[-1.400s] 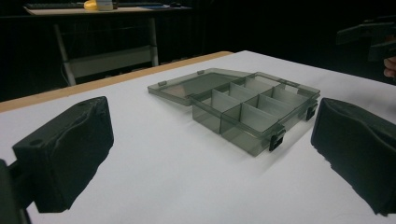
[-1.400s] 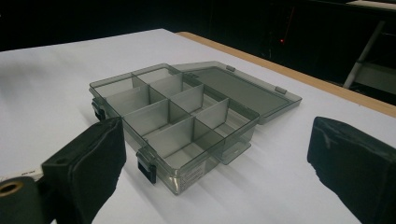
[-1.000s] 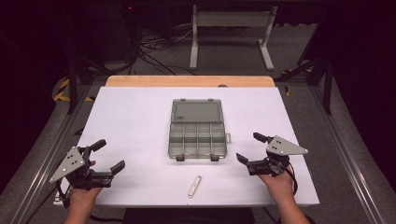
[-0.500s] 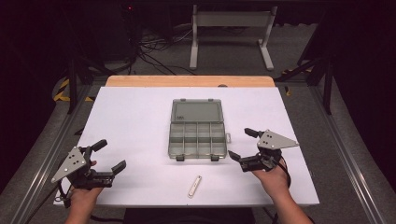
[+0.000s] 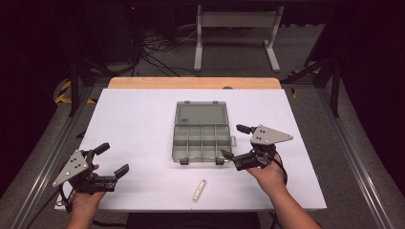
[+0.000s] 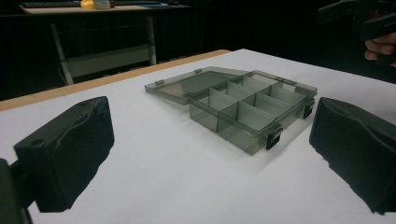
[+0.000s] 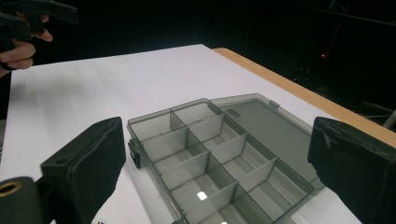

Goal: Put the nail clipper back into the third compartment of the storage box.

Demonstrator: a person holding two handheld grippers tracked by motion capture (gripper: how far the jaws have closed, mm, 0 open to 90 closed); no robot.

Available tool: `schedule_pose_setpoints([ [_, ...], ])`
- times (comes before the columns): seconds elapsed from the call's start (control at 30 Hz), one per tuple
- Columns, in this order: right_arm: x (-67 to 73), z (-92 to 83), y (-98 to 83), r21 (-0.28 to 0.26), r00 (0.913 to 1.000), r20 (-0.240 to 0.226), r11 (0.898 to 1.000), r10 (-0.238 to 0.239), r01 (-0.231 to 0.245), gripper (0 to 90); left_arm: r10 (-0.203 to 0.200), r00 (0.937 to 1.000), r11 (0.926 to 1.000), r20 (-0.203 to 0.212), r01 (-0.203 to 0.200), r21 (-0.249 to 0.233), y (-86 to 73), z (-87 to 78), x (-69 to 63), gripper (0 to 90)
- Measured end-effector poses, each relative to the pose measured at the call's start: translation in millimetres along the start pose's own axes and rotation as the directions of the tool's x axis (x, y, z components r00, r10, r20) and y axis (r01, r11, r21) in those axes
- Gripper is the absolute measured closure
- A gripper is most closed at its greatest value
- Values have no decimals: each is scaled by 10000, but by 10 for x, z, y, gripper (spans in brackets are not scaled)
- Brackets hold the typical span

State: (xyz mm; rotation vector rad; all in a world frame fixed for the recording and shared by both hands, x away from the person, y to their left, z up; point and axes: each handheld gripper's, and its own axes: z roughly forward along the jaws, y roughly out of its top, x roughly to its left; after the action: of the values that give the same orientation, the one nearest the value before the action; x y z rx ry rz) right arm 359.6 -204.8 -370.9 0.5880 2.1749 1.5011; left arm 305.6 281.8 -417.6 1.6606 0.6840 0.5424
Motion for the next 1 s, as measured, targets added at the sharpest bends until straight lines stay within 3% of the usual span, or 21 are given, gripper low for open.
schedule_pose_setpoints([
  [0.23,33,69,54,52,9998,-198,10000,-61,62,18,-2,10000,10000,39,2,20,-1,4,-3,10],
  [0.43,46,168,137,856,9983,-582,9963,65,-15,20,-25,10000,10000,52,25,11,-1,2,-7,11],
  [0.57,93,171,206,1529,9972,-742,9880,-113,226,313,31,10000,10000,20,-31,15,1,-3,-5,12],
  [0.67,120,193,265,1963,9926,-1179,9791,-304,533,552,26,10000,10000,4,-26,-11,-1,-2,-6,12],
  [0.77,137,232,327,2526,9829,-1763,9626,-539,981,771,38,10000,10000,43,-38,37,0,-2,-4,12],
  [0.87,152,251,398,2895,9740,-2156,9481,-691,1314,900,36,10000,10000,65,-36,59,-7,8,-4,13],
  [1.0,151,279,480,3443,9717,-2241,9267,-746,1506,900,40,10000,10000,67,-40,72,-7,7,-1,13],
])
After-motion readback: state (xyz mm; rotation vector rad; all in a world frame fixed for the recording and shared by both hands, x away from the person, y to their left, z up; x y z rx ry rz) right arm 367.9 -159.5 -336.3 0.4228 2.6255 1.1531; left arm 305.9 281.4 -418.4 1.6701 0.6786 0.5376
